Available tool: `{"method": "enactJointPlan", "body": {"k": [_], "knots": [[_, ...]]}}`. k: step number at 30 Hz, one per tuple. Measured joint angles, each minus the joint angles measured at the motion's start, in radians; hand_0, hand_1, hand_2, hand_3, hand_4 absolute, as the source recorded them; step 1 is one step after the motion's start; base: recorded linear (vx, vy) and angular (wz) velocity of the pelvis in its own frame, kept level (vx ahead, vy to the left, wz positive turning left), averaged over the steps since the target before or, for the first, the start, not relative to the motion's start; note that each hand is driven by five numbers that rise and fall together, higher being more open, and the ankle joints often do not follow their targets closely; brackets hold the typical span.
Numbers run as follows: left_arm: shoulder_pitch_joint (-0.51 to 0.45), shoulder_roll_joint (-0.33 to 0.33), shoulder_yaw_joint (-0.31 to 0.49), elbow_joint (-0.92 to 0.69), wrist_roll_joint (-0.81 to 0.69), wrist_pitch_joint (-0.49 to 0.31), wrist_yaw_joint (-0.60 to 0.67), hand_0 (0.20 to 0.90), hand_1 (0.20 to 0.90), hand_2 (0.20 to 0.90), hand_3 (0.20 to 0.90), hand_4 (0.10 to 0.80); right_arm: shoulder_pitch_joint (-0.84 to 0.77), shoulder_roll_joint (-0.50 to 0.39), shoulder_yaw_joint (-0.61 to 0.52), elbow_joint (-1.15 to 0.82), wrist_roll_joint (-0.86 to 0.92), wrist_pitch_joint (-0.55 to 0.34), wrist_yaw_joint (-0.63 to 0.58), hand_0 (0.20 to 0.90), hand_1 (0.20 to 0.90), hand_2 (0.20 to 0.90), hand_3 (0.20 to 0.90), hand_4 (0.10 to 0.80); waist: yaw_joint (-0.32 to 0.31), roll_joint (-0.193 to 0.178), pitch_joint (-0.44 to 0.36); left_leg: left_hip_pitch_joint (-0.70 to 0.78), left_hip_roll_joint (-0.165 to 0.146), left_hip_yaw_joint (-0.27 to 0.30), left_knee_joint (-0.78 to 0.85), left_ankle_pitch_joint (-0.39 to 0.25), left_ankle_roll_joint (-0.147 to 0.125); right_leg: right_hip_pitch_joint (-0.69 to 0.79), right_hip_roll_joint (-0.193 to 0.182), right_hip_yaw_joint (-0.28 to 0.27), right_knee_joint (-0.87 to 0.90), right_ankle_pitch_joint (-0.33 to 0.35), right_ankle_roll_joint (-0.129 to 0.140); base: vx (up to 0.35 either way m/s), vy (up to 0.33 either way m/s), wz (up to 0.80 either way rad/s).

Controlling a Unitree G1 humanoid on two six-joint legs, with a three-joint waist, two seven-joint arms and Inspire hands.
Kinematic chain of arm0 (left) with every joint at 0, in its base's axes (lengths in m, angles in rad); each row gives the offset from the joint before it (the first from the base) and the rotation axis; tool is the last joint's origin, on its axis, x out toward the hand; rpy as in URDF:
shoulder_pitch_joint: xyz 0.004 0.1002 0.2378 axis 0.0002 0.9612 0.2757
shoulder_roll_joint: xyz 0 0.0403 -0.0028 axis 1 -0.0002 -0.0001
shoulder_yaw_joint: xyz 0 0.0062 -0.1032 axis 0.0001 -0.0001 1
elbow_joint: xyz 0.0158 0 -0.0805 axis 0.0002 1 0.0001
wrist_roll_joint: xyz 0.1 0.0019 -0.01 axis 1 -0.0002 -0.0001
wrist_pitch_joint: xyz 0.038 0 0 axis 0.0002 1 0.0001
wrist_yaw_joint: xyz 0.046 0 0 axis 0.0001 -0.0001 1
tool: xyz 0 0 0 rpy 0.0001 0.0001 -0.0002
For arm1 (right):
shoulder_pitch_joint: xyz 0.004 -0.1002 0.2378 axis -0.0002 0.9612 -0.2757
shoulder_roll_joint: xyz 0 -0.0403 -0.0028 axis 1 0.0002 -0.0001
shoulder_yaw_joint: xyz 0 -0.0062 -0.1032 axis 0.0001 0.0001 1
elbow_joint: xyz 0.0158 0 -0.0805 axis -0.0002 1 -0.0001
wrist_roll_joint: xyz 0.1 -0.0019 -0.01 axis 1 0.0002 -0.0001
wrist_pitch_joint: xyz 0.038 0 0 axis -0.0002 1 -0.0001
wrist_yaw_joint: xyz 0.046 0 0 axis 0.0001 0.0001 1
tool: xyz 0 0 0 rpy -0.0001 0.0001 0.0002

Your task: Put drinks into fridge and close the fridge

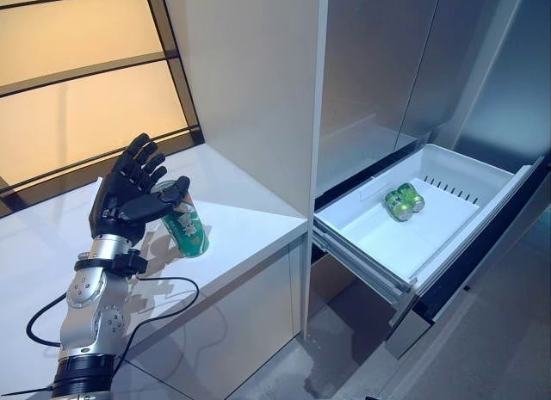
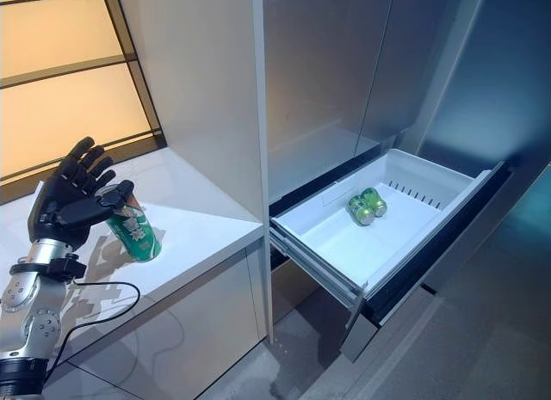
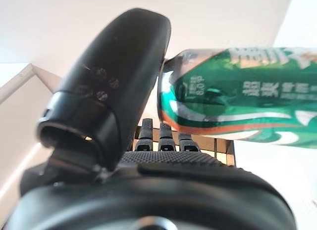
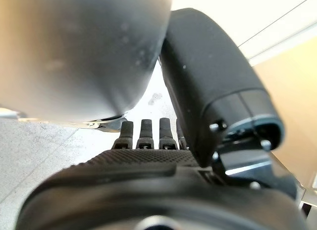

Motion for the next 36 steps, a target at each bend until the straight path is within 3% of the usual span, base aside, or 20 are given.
{"method": "enactJointPlan", "body": {"k": [13, 36], "knots": [[0.001, 0.001, -0.03, 0.0, 0.004, 0.047, -0.051, 0.9, 0.9, 0.9, 0.9, 0.8, 0.0, -0.001, -0.003, -0.001, -0.019, 0.0, 0.0, 0.9, 0.9, 0.9, 0.9, 0.8, 0.0, 0.002, 0.001, 0.004, 0.0, 0.0, -0.001, 0.0, 0.0, 0.003, 0.0, 0.0, 0.0, 0.0, 0.0, 0.009, 0.0, 0.0], [0.001, 0.01, -0.073, 0.07, 0.076, 0.055, -0.005, 0.9, 0.9, 0.9, 0.9, 0.8, 0.0, -0.001, -0.005, -0.001, -0.019, 0.0, 0.0, 0.9, 0.9, 0.9, 0.9, 0.8, -0.003, 0.003, 0.001, 0.01, 0.0, 0.004, -0.001, -0.001, 0.001, 0.007, 0.0, 0.008, 0.0, 0.0, 0.0, 0.005, 0.0, 0.0]]}}
